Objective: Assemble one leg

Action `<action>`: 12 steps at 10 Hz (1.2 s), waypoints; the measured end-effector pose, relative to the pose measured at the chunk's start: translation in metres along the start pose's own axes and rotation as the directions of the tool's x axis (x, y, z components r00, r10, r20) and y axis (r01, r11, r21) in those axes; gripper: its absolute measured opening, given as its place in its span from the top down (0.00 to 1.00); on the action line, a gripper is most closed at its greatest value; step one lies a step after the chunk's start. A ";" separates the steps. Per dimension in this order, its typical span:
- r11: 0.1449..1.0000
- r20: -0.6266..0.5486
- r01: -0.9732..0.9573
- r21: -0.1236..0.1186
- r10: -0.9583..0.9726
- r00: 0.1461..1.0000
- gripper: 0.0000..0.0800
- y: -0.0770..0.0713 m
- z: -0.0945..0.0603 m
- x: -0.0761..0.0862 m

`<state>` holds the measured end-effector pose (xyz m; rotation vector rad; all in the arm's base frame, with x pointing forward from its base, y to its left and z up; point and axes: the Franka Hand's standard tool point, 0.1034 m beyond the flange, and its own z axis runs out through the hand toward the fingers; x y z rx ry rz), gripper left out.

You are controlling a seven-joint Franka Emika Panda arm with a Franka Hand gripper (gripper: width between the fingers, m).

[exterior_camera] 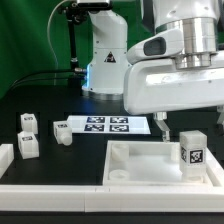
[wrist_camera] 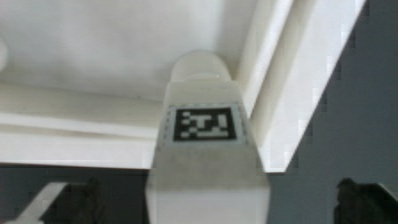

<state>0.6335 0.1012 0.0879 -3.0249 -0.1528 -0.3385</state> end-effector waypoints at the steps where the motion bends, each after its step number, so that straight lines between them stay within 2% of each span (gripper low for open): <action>1: 1.000 0.084 -0.025 0.015 0.023 0.996 0.19 -0.005 0.003 -0.006; 3: 0.999 0.134 -0.038 0.027 0.034 0.990 0.19 -0.010 0.008 0.000; 4: 0.999 0.080 -0.037 0.017 0.035 0.996 0.19 -0.007 0.010 0.004; 5: 0.999 0.082 -0.047 0.015 0.046 0.996 0.19 -0.006 0.011 0.001; 7: 0.997 0.082 -0.077 0.013 0.076 0.994 0.52 -0.006 0.011 0.002; 8: 0.994 0.082 -0.110 0.010 0.109 0.991 0.52 -0.006 0.011 0.002; 9: 0.986 0.083 -0.167 0.006 0.166 0.983 0.64 -0.006 0.011 0.002; 11: 0.954 0.084 -0.300 -0.005 0.299 0.951 0.64 -0.005 0.012 0.001; 12: 0.897 0.085 -0.441 -0.019 0.441 0.894 0.64 -0.003 0.014 0.000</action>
Offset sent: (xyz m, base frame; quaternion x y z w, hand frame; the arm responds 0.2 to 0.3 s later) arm 0.0050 -0.0003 -0.0071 -0.0105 0.0763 -0.0102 0.9970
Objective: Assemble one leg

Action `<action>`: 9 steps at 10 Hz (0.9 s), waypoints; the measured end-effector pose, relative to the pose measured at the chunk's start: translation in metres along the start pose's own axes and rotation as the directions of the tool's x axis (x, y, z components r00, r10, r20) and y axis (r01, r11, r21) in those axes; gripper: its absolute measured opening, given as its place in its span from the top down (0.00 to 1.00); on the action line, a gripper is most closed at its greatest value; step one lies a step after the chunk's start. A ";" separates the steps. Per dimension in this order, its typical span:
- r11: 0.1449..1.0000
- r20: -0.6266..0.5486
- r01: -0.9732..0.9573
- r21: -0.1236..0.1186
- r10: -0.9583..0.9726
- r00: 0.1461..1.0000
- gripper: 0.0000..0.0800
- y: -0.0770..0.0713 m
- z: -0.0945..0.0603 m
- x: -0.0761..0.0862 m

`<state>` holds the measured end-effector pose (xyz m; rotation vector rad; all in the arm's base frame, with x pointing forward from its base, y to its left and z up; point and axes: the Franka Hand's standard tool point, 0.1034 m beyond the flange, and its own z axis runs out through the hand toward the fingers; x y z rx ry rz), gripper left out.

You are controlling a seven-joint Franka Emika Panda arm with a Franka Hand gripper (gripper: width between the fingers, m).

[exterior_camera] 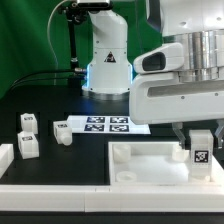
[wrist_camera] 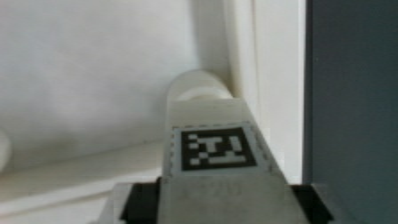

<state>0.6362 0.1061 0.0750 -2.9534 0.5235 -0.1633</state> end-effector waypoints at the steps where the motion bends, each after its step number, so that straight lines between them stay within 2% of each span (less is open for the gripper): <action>1: 0.988 0.001 -0.155 0.004 0.155 0.988 0.64 0.000 -0.001 0.000; 2: 0.949 0.002 -0.315 0.001 0.315 0.949 0.64 0.001 -0.001 0.000; 3: 0.871 0.010 -0.492 -0.011 0.492 0.871 0.64 0.000 0.000 -0.003; 4: 0.778 0.019 -0.628 -0.009 0.628 0.778 0.64 -0.003 0.001 -0.005; 6: 0.632 0.032 -0.775 -0.004 0.775 0.631 0.64 -0.009 0.002 -0.009; 7: 0.652 0.032 -0.759 -0.004 0.758 0.651 0.58 -0.009 0.002 -0.008; 8: 0.666 0.032 -0.746 -0.003 0.745 0.666 0.39 -0.009 0.002 -0.009; 9: 0.681 0.031 -0.732 -0.003 0.732 0.681 0.39 -0.010 0.002 -0.009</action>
Offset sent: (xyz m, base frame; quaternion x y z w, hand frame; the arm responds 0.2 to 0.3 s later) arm -0.0098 0.0146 -0.0036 0.0127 -0.0669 0.4646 0.8829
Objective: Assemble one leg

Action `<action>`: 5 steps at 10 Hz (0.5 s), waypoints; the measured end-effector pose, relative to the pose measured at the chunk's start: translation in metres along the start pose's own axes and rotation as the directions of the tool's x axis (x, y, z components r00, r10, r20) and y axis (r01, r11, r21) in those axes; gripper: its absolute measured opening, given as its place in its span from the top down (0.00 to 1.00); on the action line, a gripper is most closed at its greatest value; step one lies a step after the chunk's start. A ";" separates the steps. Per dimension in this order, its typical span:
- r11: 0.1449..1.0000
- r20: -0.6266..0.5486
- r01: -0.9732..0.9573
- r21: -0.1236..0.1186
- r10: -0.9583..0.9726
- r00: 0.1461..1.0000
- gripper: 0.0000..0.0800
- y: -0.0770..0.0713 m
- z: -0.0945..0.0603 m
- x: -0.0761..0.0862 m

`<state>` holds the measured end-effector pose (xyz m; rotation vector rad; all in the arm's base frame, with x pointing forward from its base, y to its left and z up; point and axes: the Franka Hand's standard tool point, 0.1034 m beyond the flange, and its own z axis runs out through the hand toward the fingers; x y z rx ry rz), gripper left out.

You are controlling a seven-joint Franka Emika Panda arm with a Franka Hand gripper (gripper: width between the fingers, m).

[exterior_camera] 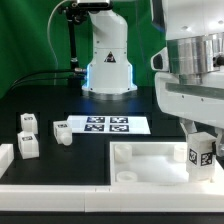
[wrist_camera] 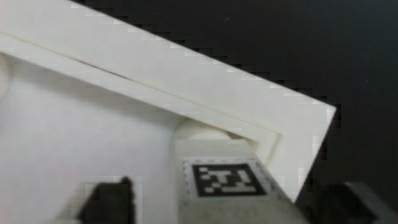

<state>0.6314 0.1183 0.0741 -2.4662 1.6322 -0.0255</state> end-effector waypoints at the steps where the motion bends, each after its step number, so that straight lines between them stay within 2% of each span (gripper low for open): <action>1: 0.990 -0.003 0.140 -0.001 -0.140 0.990 0.24 0.000 -0.001 0.000; 3: 0.841 0.020 0.541 -0.026 -0.540 0.841 0.20 0.000 -0.002 0.000; 4: 0.839 0.013 0.545 -0.020 -0.544 0.839 0.19 -0.002 -0.002 0.001; 5: 0.796 0.013 0.604 -0.022 -0.604 0.797 0.19 -0.001 -0.002 0.002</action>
Offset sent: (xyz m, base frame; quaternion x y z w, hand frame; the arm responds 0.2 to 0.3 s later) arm 0.0000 0.0000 0.0000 0.0000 0.0000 -0.1938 0.9810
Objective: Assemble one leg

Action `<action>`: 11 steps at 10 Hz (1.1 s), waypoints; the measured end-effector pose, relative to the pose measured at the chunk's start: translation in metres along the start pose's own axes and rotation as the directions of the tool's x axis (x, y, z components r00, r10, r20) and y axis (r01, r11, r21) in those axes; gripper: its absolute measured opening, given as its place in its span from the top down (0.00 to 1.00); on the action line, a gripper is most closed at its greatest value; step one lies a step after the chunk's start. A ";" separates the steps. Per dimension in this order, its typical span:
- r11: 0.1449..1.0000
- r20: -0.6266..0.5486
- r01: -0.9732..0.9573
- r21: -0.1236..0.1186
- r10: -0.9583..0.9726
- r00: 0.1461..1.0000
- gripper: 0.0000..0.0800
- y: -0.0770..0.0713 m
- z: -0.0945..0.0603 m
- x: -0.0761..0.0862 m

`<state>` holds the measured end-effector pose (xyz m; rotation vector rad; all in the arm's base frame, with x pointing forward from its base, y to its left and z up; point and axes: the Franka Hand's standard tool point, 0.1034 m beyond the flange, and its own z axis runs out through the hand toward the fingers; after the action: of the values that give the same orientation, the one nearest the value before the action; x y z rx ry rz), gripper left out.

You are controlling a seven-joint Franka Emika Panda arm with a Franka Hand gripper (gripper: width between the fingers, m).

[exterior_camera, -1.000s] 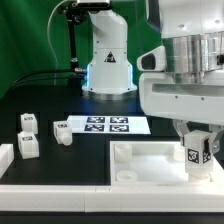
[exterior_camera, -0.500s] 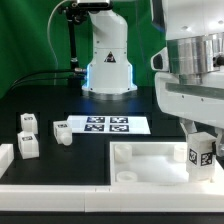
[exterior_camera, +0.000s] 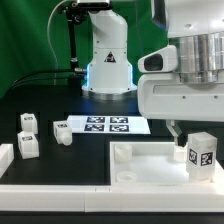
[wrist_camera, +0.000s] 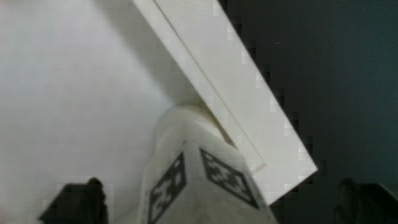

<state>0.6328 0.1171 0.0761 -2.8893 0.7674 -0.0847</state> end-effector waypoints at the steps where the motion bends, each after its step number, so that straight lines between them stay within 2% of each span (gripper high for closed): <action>1: 0.997 0.000 0.071 -0.001 -0.071 0.997 0.19 0.000 0.000 0.000; 2: 0.984 -0.001 0.177 -0.007 -0.177 0.984 0.19 0.001 0.000 0.001; 3: 0.911 -0.003 0.410 -0.047 -0.410 0.912 0.19 0.005 0.000 0.005; 4: 0.860 -0.003 0.506 -0.062 -0.507 0.862 0.19 0.003 -0.001 0.007; 7: 0.914 -0.008 0.401 -0.058 -0.402 0.916 0.22 0.003 0.000 0.006; 8: 0.932 -0.011 0.357 -0.057 -0.358 0.934 0.45 0.003 0.000 0.006; 9: 0.959 -0.015 0.278 -0.055 -0.279 0.960 0.45 0.003 0.000 0.005; 10: 0.978 -0.020 0.203 -0.055 -0.204 0.979 0.64 0.003 0.000 0.006; 11: 0.992 -0.025 0.114 -0.053 -0.115 0.993 0.64 0.003 0.000 0.006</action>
Offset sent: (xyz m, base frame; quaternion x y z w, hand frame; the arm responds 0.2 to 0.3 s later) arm 0.0209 -0.0010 0.0056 -0.0698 0.0021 -0.5436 0.8365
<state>0.6365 0.1113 0.0759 -2.9862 0.6170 -0.1206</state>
